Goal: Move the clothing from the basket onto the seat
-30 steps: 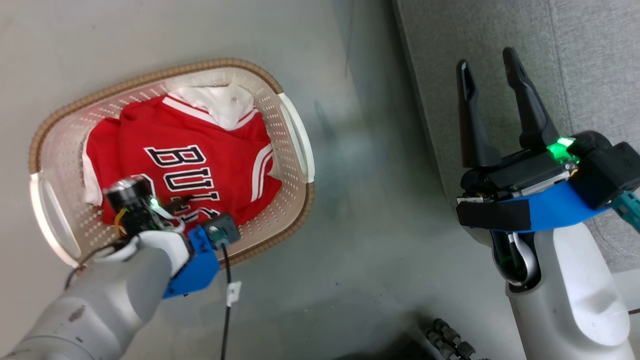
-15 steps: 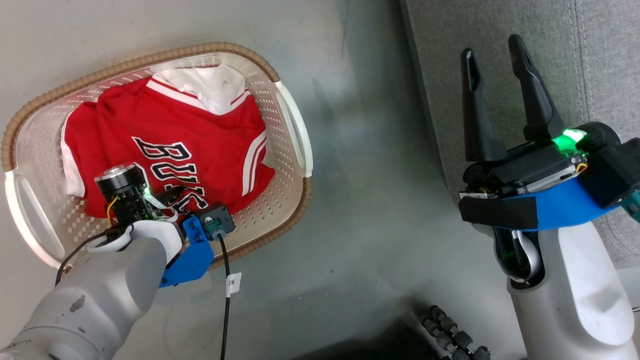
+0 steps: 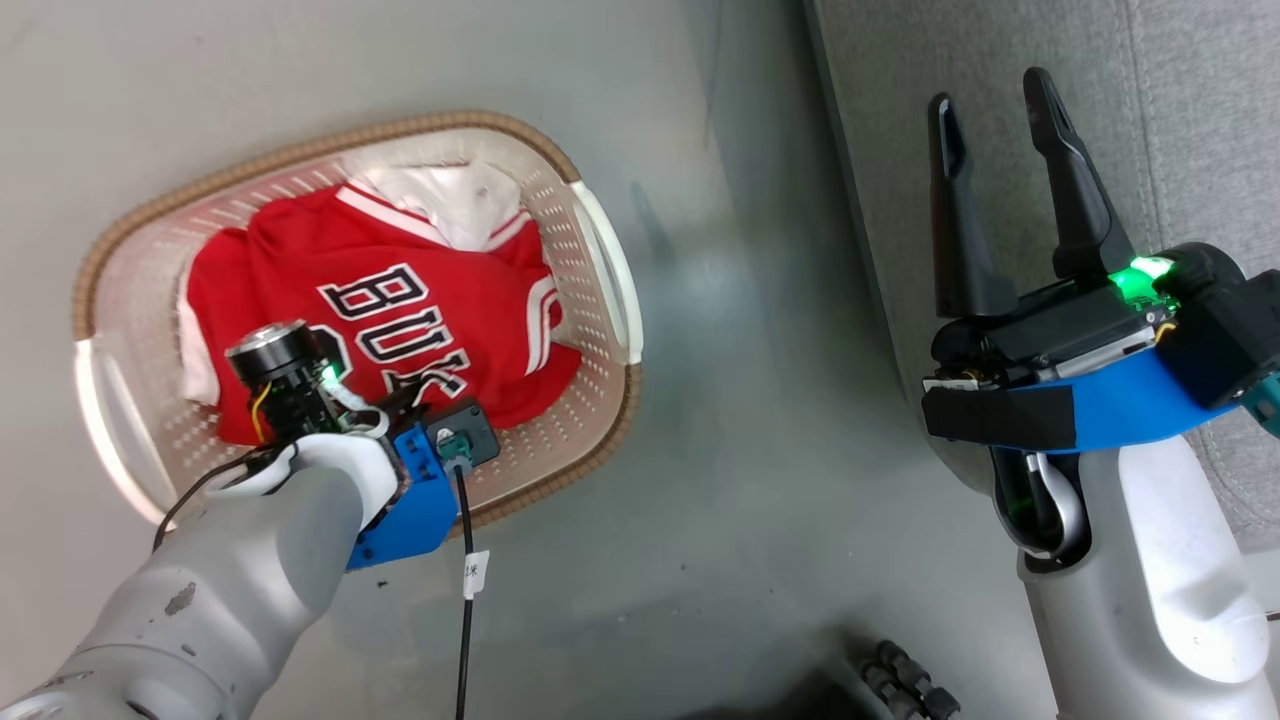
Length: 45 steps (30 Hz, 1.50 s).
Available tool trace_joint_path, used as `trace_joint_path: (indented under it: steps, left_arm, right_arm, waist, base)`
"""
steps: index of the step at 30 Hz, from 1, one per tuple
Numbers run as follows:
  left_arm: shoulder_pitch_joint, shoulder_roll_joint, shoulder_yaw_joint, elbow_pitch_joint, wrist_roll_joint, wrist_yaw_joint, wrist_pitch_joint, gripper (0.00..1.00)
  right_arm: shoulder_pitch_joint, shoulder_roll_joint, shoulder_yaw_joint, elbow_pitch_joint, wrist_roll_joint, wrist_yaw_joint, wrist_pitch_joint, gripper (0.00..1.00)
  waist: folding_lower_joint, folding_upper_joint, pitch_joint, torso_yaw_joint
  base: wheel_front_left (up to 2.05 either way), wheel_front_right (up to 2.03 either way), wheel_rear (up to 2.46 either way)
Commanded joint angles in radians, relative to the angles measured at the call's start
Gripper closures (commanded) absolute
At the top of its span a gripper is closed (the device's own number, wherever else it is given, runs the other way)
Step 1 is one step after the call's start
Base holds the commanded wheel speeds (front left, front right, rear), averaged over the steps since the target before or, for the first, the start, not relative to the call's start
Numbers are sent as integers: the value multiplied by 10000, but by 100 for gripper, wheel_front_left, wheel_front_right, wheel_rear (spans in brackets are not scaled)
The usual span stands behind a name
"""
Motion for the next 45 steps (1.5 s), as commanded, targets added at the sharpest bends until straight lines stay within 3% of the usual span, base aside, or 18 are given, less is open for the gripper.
trace_joint_path:
  steps: [1, 17, 23, 45]
  left_arm:
    - [-218, -56, -27, -51, -171, -6, -196, 100]
    - [101, -459, 226, -558, -2476, -6, -1213, 100]
    - [455, -364, 1019, -1593, -3321, 27, -1274, 100]
    - [2755, 17, 4040, -4989, -3179, 650, -1279, 100]
  right_arm:
    - [-86, -22, -23, 54, -34, 1, -7, 0]
    - [781, -24, -291, 642, -474, 1, -7, 0]
    - [1423, -25, -499, 888, -618, 1, -7, 0]
    - [3427, -25, -884, 1403, -765, 1, -7, 0]
  waist:
    - [0, 0, -329, 179]
    - [0, 0, -2720, 924]
    - [0, 0, -3961, 1294]
    - [0, 0, -7153, 2271]
  base:
    - [0, 0, 0]
    - [0, 0, 0]
    - [0, 0, 0]
    - [0, 0, 0]
